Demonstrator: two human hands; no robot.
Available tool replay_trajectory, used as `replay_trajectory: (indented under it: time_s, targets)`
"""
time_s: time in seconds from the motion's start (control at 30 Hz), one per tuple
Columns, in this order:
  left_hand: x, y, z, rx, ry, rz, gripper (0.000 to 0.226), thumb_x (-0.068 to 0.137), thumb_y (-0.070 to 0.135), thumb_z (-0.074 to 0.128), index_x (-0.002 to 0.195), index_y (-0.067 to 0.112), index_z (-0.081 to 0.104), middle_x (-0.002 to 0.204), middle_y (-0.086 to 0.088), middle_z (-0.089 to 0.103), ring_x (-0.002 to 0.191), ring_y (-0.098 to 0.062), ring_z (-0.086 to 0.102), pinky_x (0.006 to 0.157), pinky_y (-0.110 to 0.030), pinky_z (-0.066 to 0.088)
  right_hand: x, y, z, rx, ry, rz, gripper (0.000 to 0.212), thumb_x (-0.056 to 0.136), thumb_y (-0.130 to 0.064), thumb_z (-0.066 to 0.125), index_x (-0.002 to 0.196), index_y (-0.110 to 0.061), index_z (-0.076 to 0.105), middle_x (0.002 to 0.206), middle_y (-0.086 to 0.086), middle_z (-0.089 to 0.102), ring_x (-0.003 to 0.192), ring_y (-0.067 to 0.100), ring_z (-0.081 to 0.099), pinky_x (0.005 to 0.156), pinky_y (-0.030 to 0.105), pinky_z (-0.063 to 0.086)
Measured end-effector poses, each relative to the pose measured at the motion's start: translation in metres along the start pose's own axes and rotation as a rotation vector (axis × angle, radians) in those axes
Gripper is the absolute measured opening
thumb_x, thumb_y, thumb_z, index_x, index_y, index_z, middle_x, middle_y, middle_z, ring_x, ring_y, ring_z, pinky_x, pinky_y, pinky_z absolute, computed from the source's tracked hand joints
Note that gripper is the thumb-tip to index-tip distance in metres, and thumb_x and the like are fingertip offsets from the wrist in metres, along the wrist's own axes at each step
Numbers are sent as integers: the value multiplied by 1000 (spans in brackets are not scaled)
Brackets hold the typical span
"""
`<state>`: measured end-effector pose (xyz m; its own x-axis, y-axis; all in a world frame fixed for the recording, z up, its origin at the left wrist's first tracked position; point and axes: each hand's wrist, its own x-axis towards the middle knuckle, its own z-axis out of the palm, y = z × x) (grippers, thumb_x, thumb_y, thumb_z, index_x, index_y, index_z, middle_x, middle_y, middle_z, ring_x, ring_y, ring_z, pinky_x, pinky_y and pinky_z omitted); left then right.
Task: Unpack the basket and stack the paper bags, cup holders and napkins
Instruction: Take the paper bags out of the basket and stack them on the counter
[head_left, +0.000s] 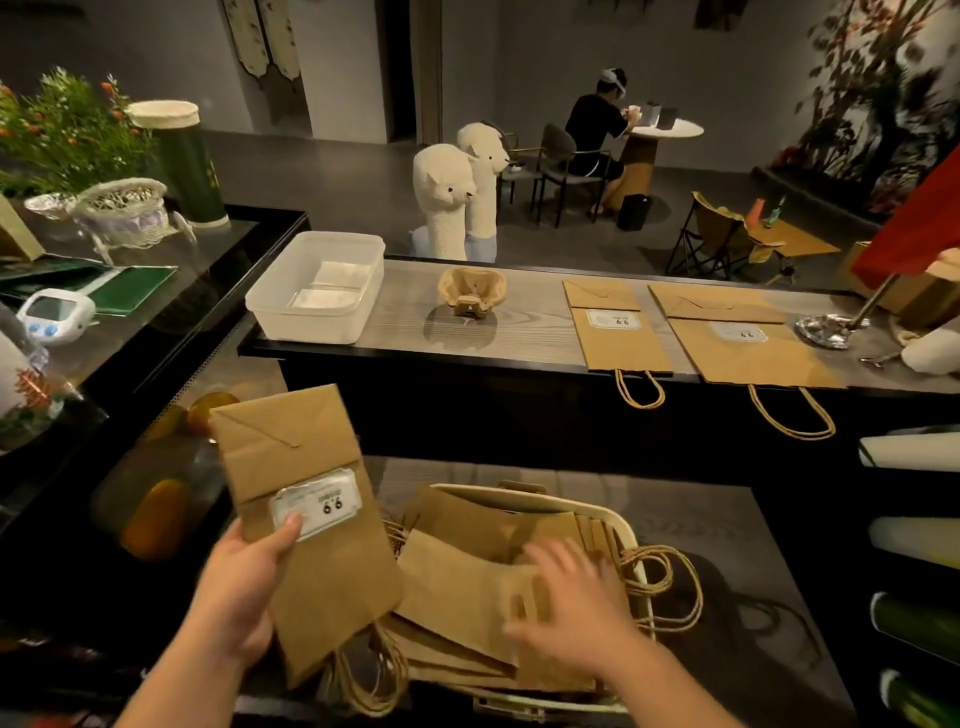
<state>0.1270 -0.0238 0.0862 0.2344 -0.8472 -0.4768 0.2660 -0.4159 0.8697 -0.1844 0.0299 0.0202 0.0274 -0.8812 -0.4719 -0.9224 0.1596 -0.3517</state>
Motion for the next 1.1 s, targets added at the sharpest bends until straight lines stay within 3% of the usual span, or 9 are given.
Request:
replay_trajectory:
  time_s: [0.1, 0.3, 0.37, 0.47, 0.57, 0.63, 0.77, 1.0, 1.1]
  targets:
    - [-3, 1, -5, -30, 46, 26, 28, 103, 17, 57, 130, 26, 56, 118, -8, 70, 105, -32, 67, 88, -54, 53, 1, -4, 22, -193, -206, -31, 117, 74, -81, 60, 159, -41, -9, 168, -3, -18, 152, 36, -23, 117, 65, -19]
    - [-6, -3, 2, -35, 80, 70, 26, 103, 21, 59, 128, 29, 55, 116, -2, 70, 106, -28, 66, 92, -55, 52, -1, -7, -5, -234, -223, -111, 73, 88, -61, 64, 152, -40, 36, 162, -2, 32, 150, 36, 24, 121, 59, 23]
    - [-7, -1, 2, -65, 81, 77, 28, 103, 21, 58, 131, 28, 55, 118, -3, 70, 108, -29, 66, 90, -54, 52, -4, -5, -10, -14, -187, -94, 43, 94, -51, 62, 136, -41, 57, 136, -10, 58, 128, 18, 52, 107, 41, 45]
    - [-8, 7, -4, -134, 107, 107, 29, 104, 22, 56, 133, 30, 54, 121, -2, 69, 113, -28, 65, 102, -58, 48, -11, -1, -27, 193, 6, -57, 19, 102, -36, 56, 118, -41, 65, 104, -17, 66, 93, 0, 60, 83, 22, 52]
    - [-8, 20, -13, -180, 127, 139, 29, 105, 22, 54, 133, 29, 55, 122, -1, 70, 114, -27, 65, 103, -58, 47, -8, 12, -41, 330, 327, 6, 24, 103, -29, 54, 124, -39, 61, 109, -18, 66, 98, 1, 62, 87, 30, 56]
    - [-9, 25, -15, -182, 114, 157, 26, 105, 24, 54, 130, 32, 57, 124, -1, 70, 116, -28, 65, 103, -59, 47, -12, 13, -56, 649, 450, 34, 22, 104, -25, 54, 122, -35, 61, 111, -14, 69, 97, 2, 65, 81, 31, 58]
    - [-13, 23, -2, -157, 67, 153, 27, 104, 23, 56, 129, 32, 57, 124, -3, 71, 116, -30, 65, 105, -60, 46, -31, -2, -88, 1018, 415, -36, 21, 105, -22, 51, 116, -36, 61, 107, -17, 72, 91, -3, 68, 66, 16, 52]
    - [-14, 19, 24, -17, -65, 83, 17, 102, 11, 57, 115, 20, 63, 100, -8, 77, 88, -26, 74, 67, -40, 58, -76, -27, -146, 415, 231, -247, 34, 100, -16, 60, 92, -47, 74, 97, -22, 71, 98, -8, 63, 89, 22, 55]
    - [-16, 23, 32, 90, -186, 28, 17, 100, 12, 61, 114, 22, 64, 94, -9, 80, 85, -30, 77, 70, -44, 61, -75, -46, -156, -32, 303, -314, 24, 97, -27, 62, 97, -50, 69, 104, -26, 61, 113, -9, 49, 121, 31, 24]
